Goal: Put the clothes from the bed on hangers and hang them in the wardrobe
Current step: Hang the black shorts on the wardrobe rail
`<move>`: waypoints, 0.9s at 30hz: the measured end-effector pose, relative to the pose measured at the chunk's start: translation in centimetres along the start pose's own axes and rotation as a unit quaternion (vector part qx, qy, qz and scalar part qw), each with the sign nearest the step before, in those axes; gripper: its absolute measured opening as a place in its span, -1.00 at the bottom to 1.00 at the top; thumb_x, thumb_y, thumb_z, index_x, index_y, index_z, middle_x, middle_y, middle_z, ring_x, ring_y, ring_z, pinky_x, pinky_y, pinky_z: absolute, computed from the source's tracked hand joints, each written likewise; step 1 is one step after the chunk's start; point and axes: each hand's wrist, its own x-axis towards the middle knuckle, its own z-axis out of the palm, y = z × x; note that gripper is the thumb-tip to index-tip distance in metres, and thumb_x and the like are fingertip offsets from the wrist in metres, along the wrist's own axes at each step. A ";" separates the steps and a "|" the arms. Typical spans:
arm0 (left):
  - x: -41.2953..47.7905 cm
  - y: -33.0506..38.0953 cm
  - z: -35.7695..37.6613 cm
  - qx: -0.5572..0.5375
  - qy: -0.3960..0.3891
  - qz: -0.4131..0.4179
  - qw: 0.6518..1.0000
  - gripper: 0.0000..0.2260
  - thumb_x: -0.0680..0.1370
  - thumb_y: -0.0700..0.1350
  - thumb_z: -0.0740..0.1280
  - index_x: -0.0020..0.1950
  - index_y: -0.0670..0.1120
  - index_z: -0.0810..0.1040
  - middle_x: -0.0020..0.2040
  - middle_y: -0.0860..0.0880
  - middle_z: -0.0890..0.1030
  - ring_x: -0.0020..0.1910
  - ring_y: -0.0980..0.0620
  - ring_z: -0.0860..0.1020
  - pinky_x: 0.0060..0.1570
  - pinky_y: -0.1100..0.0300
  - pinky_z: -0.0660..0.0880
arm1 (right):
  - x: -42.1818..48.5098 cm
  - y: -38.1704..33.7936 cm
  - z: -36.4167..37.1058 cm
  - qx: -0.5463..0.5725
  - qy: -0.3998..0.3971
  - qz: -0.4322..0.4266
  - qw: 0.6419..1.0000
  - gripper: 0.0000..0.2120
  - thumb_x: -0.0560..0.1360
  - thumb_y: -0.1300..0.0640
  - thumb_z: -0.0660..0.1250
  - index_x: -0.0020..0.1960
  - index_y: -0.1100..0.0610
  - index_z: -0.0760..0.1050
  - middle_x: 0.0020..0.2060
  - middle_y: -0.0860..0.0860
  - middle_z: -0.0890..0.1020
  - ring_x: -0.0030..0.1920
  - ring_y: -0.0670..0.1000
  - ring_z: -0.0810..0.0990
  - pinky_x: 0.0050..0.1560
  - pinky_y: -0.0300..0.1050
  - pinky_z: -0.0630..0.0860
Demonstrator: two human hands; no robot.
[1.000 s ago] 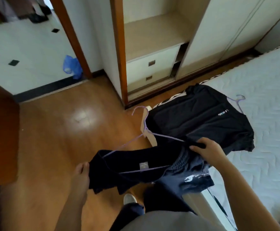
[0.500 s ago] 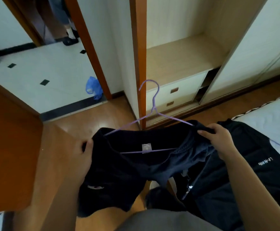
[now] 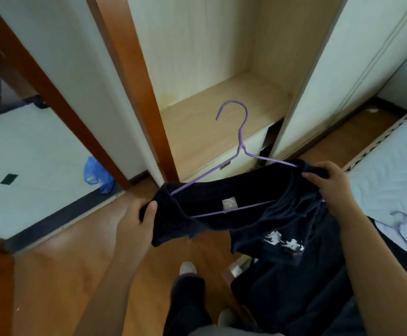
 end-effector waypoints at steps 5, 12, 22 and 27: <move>6.4 3.0 3.7 0.009 -0.102 0.097 0.990 -0.87 0.58 -0.06 0.15 -0.04 -0.07 0.42 -0.24 0.08 0.47 -0.19 0.16 0.47 -0.28 0.28 0.35 | 1.8 0.5 -2.7 -0.042 0.089 0.050 0.994 -0.85 0.42 0.30 0.37 -0.06 0.18 0.44 -0.31 0.01 0.48 -0.27 -0.01 0.45 -0.34 -0.32 0.41; 14.9 7.5 7.3 0.015 -0.195 0.208 0.958 -0.88 0.58 -0.05 0.15 -0.05 -0.08 0.40 -0.26 0.14 0.42 -0.26 0.10 0.42 -0.30 0.21 0.30 | 1.2 1.6 -4.5 -0.034 0.234 0.108 0.966 -0.81 0.38 0.26 0.42 -0.22 0.03 0.45 -0.18 0.12 0.51 -0.12 0.08 0.46 -0.40 -0.54 0.36; 20.3 10.7 12.1 -0.032 -0.226 0.232 0.946 -0.84 0.57 -0.09 0.20 -0.12 -0.14 0.45 -0.30 0.05 0.47 -0.30 0.11 0.45 -0.35 0.24 0.35 | -2.3 2.0 -4.2 -0.079 0.246 0.155 0.954 -0.83 0.42 0.21 0.40 -0.27 0.04 0.46 -0.36 -0.01 0.50 -0.32 -0.02 0.44 -0.29 -0.21 0.35; 23.5 12.1 13.7 -0.043 -0.175 0.178 0.967 -0.81 0.57 -0.07 0.20 -0.14 -0.16 0.46 -0.32 0.03 0.46 -0.28 -0.04 0.45 -0.25 0.10 0.37 | 1.3 0.3 -4.6 -0.145 0.183 0.146 0.961 -0.90 0.43 0.08 0.39 -0.24 0.04 0.52 -0.33 0.03 0.56 -0.26 0.04 0.50 -0.18 -0.06 0.38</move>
